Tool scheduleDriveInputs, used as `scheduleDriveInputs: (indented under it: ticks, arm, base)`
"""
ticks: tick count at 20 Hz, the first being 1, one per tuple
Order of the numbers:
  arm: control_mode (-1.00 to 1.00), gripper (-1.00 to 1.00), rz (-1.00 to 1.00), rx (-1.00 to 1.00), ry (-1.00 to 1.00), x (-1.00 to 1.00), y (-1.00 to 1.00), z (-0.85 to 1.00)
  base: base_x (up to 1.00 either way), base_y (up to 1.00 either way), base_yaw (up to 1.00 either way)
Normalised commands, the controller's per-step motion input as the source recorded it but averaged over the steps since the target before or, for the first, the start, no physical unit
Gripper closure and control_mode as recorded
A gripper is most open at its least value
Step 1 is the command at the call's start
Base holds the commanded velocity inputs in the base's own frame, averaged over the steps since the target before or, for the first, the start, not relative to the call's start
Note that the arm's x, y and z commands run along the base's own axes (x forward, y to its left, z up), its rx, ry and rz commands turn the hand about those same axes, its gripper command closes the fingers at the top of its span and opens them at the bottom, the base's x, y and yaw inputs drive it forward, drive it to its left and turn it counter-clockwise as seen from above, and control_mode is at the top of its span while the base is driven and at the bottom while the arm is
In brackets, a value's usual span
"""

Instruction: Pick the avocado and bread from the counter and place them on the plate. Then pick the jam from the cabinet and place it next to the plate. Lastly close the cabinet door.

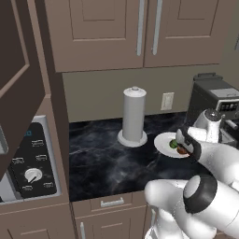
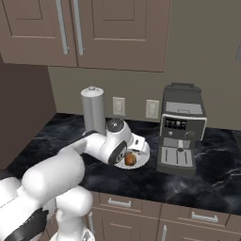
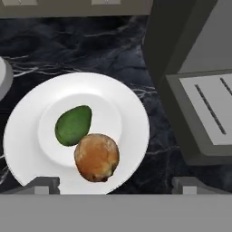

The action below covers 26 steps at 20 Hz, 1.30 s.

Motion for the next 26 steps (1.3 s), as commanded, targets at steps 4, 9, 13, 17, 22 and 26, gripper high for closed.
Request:
scheduleDriveInputs:
  ticks: [4, 9, 13, 17, 22, 26]
  arm:
    - [-1.00, -1.00, 0.02, 0.00, -0.04, -0.74, 0.08, 0.78]
    - [-1.00, -1.00, 0.06, 0.00, 0.02, -0.42, 0.25, 0.99]
    - [-1.00, -1.00, 0.05, 0.00, 0.05, -0.35, 0.26, 1.00]
    - [-1.00, -1.00, 0.06, 0.00, 0.05, -0.35, 0.31, 1.00]
    - [-1.00, -1.00, 0.08, 0.00, 0.07, -0.38, 0.32, 0.93]
    - [-1.00, -1.00, 0.10, 0.00, 0.07, -0.42, 0.38, 0.79]
  base:
    - [0.00, 0.00, 0.00]
    - [0.00, 0.00, 0.00]
    - [0.00, 0.00, 0.00]
    - [0.00, 0.00, 0.00]
    - [0.00, 0.00, 0.00]
    - [0.00, 0.00, 0.00]
